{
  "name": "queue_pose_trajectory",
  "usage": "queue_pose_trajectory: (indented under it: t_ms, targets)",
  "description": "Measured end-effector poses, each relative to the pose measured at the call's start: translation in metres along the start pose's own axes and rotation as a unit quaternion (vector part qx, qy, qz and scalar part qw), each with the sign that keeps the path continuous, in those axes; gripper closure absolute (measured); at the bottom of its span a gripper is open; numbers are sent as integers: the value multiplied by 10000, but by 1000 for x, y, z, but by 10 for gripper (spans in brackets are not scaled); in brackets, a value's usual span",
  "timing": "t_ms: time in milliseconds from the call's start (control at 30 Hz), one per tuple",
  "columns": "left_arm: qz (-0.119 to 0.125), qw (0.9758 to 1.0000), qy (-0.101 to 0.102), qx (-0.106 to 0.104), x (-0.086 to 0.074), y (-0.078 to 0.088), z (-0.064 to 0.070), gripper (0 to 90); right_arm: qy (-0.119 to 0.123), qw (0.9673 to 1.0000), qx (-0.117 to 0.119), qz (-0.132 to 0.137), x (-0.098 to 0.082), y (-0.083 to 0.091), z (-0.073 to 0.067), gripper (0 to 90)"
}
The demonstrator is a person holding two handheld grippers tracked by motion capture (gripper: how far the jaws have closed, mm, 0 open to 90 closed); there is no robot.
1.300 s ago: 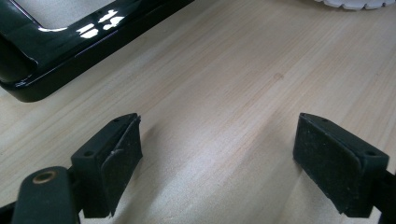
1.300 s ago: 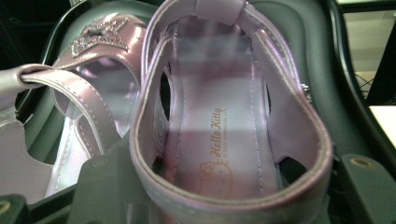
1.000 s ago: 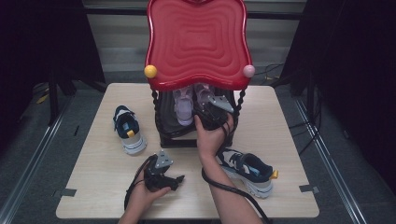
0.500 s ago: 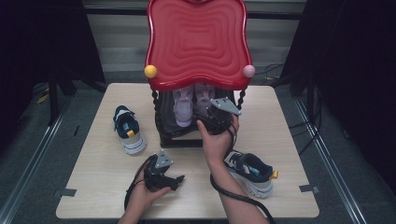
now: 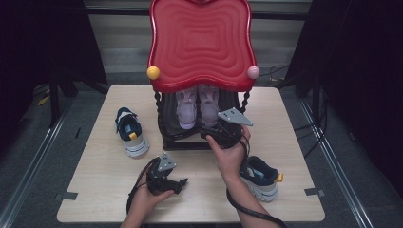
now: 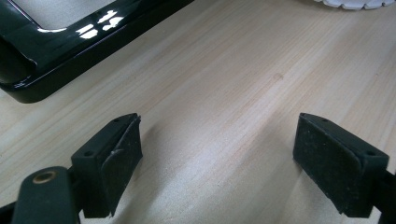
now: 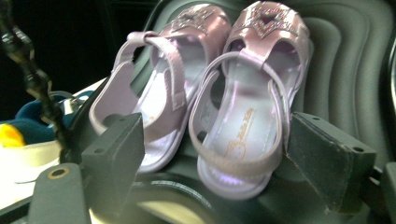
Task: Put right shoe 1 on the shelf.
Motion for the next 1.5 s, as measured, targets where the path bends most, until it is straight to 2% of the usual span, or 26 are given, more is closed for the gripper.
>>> queue_pose_trajectory:
  t_ms: [267,667,833,1067,1267,1500]
  targets:
    - [-3,10000,-2,-5,0,0,0,148,143,9989,410,-156,-6,12,2,183]
    - [-6,10000,-6,-4,0,0,0,148,26,9945,973,-390,-13,32,18,178]
    - [-5,10000,-2,-3,0,0,0,148,0,9941,1001,-422,-16,40,27,180]
    - [-5,10000,-3,-5,0,0,0,149,131,9935,999,-527,-21,52,41,180]
    - [6,10000,-1,-11,0,0,0,149,214,9904,1217,-627,-27,62,53,174]
    - [-4,10000,-3,-2,0,0,0,149,279,9897,1240,-655,-32,74,68,161]
Point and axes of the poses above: each handheld gripper's, and its own axes: y roughly backward along the jaws, x roughly out of its top, z roughly to its right, the point moved 6 cm from there along -y, roughly forward along the jaws
